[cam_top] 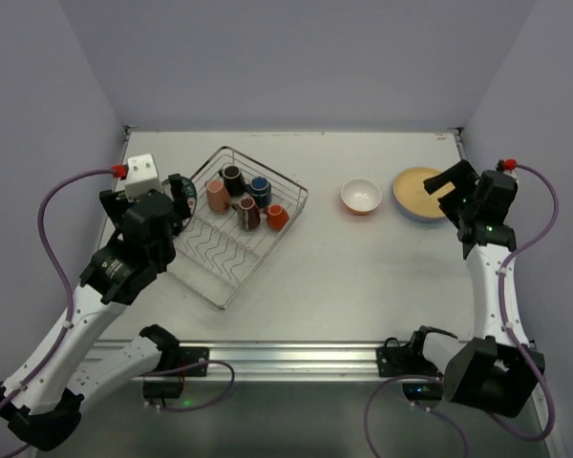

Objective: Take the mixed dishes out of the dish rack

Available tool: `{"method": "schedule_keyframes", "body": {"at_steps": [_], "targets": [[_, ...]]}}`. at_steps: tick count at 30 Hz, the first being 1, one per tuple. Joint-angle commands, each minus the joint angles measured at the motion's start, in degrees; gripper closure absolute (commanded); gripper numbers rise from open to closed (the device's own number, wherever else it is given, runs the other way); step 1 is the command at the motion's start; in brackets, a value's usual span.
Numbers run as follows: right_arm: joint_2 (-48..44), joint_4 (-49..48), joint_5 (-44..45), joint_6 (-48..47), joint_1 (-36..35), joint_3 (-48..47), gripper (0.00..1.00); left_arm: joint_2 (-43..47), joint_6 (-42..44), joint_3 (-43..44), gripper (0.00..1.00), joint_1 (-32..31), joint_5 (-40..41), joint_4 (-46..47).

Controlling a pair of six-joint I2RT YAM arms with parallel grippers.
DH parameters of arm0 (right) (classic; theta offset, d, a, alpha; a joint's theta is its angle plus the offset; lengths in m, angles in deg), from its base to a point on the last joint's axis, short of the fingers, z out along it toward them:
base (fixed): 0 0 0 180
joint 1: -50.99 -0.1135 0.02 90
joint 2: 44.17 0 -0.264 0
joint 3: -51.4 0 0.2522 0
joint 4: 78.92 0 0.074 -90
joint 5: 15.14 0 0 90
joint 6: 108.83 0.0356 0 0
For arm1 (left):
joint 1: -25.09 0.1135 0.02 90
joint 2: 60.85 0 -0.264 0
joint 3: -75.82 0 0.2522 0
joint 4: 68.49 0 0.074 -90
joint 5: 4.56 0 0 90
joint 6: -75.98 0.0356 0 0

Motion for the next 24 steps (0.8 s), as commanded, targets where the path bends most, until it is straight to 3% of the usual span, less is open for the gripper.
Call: {"method": "schedule_keyframes", "body": {"at_steps": [1,3,9,13,16,24], "targets": [[-5.1,-12.2,-19.4,-4.6,-0.2,4.4,0.01,-3.6,11.4,1.9,0.0,3.4,7.6,10.2],[-6.1,-14.7,-28.3,-5.4,-0.2,6.4,0.01,-8.5,13.3,5.5,0.0,9.1,0.1,8.4],[-3.3,-16.8,-31.8,-6.1,-0.2,7.6,0.01,-13.0,27.4,3.9,0.0,17.7,-21.7,10.1],[-2.4,-18.4,-35.0,-4.6,-0.2,7.4,0.01,-13.0,31.9,-1.5,0.0,20.8,-24.8,13.8],[-3.8,-19.6,-35.9,-4.0,-0.2,8.1,0.01,-16.3,31.2,0.3,0.0,25.1,-33.1,11.1],[-8.8,-20.2,-34.2,-4.6,-0.2,9.5,0.01,-25.7,31.1,4.6,0.01,26.9,-32.9,3.2]]}}
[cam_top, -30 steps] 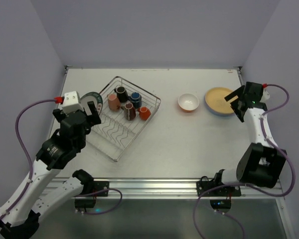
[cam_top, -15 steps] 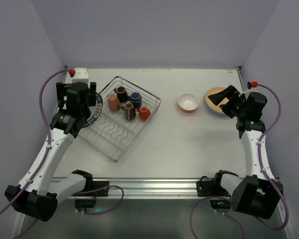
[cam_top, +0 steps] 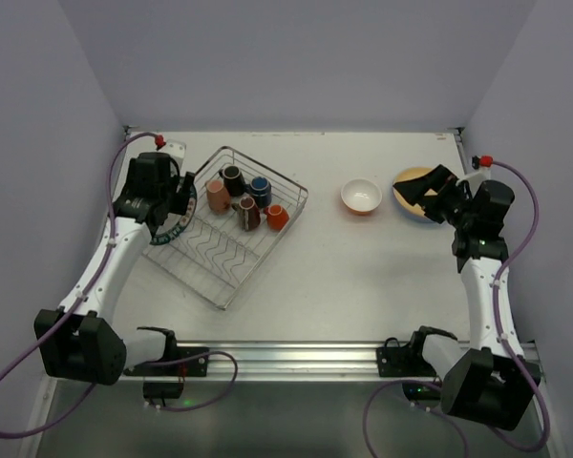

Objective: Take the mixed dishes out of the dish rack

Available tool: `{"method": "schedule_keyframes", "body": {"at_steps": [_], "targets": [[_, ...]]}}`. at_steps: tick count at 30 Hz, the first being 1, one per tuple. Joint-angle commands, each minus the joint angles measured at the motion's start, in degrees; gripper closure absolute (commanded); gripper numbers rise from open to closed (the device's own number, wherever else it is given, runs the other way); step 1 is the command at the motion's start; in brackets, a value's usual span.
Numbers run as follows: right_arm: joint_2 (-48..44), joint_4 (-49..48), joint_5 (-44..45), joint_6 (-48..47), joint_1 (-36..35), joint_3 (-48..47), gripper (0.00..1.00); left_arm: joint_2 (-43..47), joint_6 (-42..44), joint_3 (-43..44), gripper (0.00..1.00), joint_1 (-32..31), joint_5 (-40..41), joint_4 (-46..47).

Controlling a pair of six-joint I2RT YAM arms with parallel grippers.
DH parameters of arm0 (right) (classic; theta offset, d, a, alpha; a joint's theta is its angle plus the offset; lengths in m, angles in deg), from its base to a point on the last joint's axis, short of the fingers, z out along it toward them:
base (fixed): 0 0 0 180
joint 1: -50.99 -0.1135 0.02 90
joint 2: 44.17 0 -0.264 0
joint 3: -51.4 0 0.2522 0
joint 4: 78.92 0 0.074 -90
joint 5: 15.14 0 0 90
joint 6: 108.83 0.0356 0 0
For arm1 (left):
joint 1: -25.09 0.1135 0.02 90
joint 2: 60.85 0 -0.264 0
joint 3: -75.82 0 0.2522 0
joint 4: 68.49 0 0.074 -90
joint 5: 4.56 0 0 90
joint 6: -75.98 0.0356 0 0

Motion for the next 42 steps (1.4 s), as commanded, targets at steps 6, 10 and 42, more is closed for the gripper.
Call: {"method": "schedule_keyframes", "body": {"at_steps": [6,10,42], "targets": [[-2.4,-3.6,-1.6,0.0,0.0,0.9,0.01,-4.7,2.4,5.2,0.19,1.0,-1.5,-6.4],[-2.6,-3.9,-1.7,0.3,0.0,1.1,0.01,-5.0,3.4,5.7,0.34,1.0,1.2,-5.5],[-3.1,-5.1,-2.2,1.7,0.0,2.0,0.01,-1.8,19.6,4.1,1.0,-3.7,21.3,9.4]]}}
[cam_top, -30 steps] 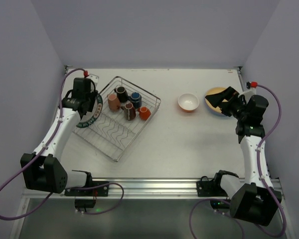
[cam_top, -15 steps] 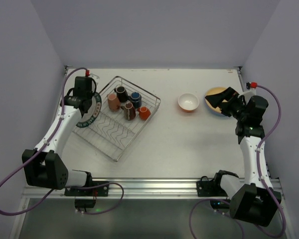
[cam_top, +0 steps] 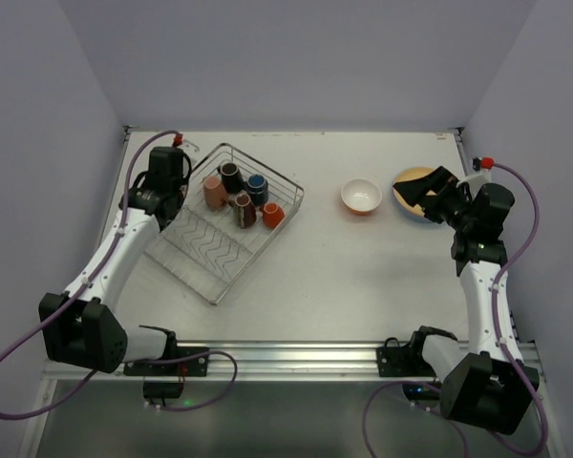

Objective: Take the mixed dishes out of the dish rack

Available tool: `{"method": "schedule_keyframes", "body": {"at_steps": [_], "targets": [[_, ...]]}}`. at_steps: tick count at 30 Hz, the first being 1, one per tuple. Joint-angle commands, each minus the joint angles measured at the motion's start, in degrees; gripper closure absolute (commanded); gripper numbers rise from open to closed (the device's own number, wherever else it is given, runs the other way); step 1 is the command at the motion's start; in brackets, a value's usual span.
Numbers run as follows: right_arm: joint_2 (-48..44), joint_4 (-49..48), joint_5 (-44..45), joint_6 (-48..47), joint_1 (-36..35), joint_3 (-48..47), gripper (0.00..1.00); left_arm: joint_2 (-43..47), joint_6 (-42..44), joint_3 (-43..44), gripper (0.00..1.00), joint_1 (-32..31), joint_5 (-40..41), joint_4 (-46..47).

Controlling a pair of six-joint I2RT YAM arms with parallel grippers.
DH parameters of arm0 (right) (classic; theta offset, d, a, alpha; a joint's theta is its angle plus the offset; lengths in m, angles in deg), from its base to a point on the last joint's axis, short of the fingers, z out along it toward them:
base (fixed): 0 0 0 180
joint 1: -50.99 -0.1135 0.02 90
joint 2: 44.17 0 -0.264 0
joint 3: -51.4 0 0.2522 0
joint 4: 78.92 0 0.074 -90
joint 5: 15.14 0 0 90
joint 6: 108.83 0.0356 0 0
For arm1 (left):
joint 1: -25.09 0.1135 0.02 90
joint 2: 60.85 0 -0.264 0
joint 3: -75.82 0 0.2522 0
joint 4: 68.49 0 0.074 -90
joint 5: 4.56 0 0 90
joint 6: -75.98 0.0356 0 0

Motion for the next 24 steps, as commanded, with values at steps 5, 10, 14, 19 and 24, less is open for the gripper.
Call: {"method": "schedule_keyframes", "body": {"at_steps": [5,10,14,19,24], "targets": [[-1.0,-2.5,-1.4,0.6,0.0,0.3,0.01,6.0,7.1,2.7,1.0,-2.8,11.1,11.1],[-1.0,-2.3,-1.2,0.4,0.0,0.3,0.01,8.2,6.1,4.3,1.0,-6.3,10.8,9.7],[-1.0,-2.3,-1.1,0.4,0.0,0.3,0.01,9.3,2.4,5.2,1.0,-7.4,9.5,7.6],[-0.8,-4.5,-3.8,0.4,0.0,0.8,0.01,11.9,-10.8,7.9,1.0,-8.2,3.2,3.5],[0.4,-5.0,-6.4,1.5,-0.8,0.1,0.01,16.4,-23.1,4.9,1.0,-8.2,-12.3,1.9]]}}
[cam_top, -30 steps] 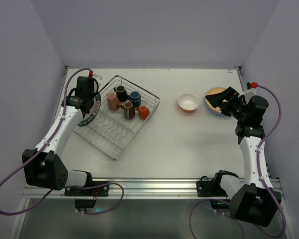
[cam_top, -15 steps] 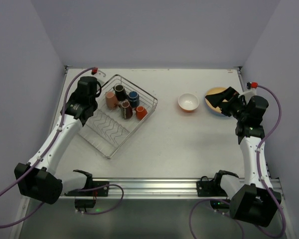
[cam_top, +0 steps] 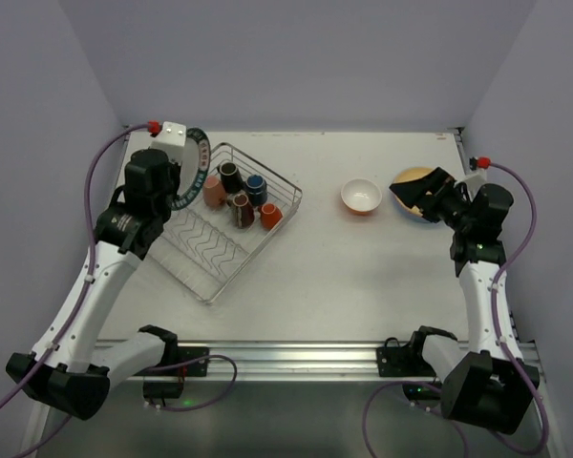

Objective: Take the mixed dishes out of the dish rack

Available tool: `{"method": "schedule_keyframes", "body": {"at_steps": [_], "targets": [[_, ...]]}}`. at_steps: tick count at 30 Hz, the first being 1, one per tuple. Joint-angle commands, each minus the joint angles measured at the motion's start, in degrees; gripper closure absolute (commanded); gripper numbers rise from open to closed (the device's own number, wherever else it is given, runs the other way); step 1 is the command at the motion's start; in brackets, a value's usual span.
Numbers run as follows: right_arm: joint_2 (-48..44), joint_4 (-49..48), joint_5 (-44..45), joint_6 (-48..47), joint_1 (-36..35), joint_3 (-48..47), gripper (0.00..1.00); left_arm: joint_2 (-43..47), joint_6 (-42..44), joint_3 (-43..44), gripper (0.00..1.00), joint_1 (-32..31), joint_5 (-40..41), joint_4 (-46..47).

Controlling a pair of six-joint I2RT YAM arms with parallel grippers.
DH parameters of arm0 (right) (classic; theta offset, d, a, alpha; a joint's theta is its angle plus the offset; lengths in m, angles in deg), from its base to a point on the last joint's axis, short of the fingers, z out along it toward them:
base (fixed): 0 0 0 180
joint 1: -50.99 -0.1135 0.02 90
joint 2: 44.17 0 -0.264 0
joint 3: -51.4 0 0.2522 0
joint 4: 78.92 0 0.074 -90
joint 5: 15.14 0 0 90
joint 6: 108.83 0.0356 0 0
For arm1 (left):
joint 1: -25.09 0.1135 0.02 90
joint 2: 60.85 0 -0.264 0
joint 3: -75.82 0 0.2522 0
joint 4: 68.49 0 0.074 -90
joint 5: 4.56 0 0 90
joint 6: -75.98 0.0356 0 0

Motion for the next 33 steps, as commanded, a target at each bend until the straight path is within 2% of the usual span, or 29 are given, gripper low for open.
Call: {"method": "schedule_keyframes", "body": {"at_steps": [1,5,6,7,8,11,13,14,18,25,27,30,31,33], "targets": [[1.8,-2.7,-4.2,0.8,-1.7,-1.1,0.01,4.1,-16.2,-0.1,1.0,-0.4,-13.2,1.2],[4.4,-3.4,-10.2,-0.4,-7.9,-3.1,0.02,7.8,-25.1,-5.9,1.0,-0.4,-30.3,3.4],[4.7,-2.2,-10.4,-1.5,-9.7,-4.9,0.02,8.5,-27.0,-7.4,1.0,-0.4,-33.7,6.5],[5.2,1.0,-9.7,-2.7,-13.4,-5.9,0.03,9.1,-30.5,-9.1,1.0,-0.4,-37.2,8.5],[5.4,3.0,-8.9,-5.0,-15.2,-7.1,0.04,10.1,-32.4,-10.9,1.0,-0.4,-44.4,10.7],[5.9,10.3,-2.3,-9.3,-22.4,-10.4,0.08,10.9,-39.8,-16.7,1.0,-0.6,-51.2,16.0],[6.3,13.1,3.5,-11.2,-26.4,-10.9,0.11,13.0,-47.0,-23.2,1.0,-0.9,-54.4,23.3],[6.8,13.8,4.6,-11.9,-27.5,-11.4,0.12,13.6,-49.4,-27.2,1.0,-1.2,-55.2,27.7],[9.8,20.1,8.3,-15.9,-34.1,-14.8,0.21,14.5,-58.3,-32.3,1.0,-2.7,-55.1,33.4],[12.8,23.3,13.3,-17.1,-38.2,-17.9,0.4,15.2,-61.9,-37.1,1.0,-3.1,-58.1,37.8],[13.4,23.8,13.2,-17.2,-38.5,-18.4,0.47,15.5,-62.7,-38.0,1.0,-3.1,-58.8,38.8],[13.3,23.7,11.4,-17.4,-38.6,-18.5,0.52,15.4,-64.3,-39.1,1.0,-3.1,-60.1,41.3],[13.2,23.5,10.7,-17.6,-38.7,-18.4,0.63,15.2,-64.6,-39.2,1.0,-3.0,-60.3,41.4],[12.2,22.2,8.7,-17.5,-38.6,-17.7,0.72,15.3,-65.4,-39.8,1.0,-3.1,-60.2,42.0]]}}
